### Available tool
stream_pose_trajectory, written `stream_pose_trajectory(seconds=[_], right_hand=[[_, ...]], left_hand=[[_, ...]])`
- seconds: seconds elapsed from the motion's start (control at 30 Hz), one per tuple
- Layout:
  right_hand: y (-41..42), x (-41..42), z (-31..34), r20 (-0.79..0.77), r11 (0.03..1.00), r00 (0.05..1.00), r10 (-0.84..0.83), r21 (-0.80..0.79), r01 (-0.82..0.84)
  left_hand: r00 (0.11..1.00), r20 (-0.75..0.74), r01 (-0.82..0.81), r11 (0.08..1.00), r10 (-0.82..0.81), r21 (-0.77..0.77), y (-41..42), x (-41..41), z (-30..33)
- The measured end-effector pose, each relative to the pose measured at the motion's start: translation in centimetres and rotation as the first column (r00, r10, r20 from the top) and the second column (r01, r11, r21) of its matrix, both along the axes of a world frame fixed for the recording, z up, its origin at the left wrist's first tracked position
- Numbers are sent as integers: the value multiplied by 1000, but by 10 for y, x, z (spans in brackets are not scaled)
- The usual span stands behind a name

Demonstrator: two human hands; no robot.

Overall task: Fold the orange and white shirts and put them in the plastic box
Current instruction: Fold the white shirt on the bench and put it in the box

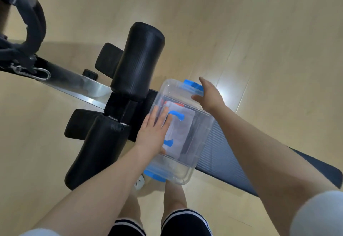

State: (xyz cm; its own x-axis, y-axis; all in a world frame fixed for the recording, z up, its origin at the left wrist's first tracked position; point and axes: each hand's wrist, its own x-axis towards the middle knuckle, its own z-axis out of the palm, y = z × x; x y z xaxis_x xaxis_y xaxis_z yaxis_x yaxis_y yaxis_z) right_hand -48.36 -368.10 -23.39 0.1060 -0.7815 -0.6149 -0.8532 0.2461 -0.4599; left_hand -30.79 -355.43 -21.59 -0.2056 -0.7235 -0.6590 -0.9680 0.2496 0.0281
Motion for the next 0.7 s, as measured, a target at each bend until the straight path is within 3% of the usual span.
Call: stream_pose_trajectory(seconds=[0.07,0.17,0.37,0.43,0.5,0.53,0.6,0.7], right_hand=[[-10,2,-1,46,998,999,-29,60,26],[-14,4,2,-95,994,989,110,-18,-112],[6,13,6,-140,984,989,53,-158,-75],[14,14,6,-170,972,984,53,-217,-90],[27,12,7,-188,964,981,35,-253,-83],[36,8,10,-199,965,980,2,-255,-54],[61,-2,13,-186,969,976,-114,-237,68],[105,-15,14,-38,931,931,-363,-63,360]], left_hand=[[1000,16,-7,1000,6,19,0,-2,-1],[999,42,-25,999,24,22,1,-7,-1],[997,48,-63,997,61,34,2,-13,1],[989,34,-147,989,147,21,6,-17,6],[936,-9,-353,935,353,-24,16,-18,13],[870,-53,-493,869,491,-48,24,-18,15],[635,-169,-771,633,754,-74,40,-13,16],[134,-207,-985,154,969,82,59,-7,19]])
